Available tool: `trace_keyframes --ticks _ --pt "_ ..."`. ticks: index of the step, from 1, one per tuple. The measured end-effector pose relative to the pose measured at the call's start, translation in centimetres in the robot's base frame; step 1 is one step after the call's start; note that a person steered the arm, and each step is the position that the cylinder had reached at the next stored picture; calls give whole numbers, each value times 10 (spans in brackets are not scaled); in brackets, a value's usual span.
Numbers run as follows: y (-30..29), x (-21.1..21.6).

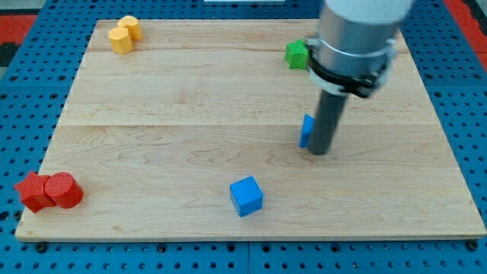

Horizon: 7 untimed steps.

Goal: Place the blue triangle horizontally to the green blocks

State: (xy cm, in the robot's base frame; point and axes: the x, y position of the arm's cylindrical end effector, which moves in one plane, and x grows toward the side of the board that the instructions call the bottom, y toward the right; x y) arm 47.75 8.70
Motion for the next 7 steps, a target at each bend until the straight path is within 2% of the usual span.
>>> trace_keyframes --ticks 1,3,7 --pt "-22 -39" --pt "6 -74" --pt "-35 -171"
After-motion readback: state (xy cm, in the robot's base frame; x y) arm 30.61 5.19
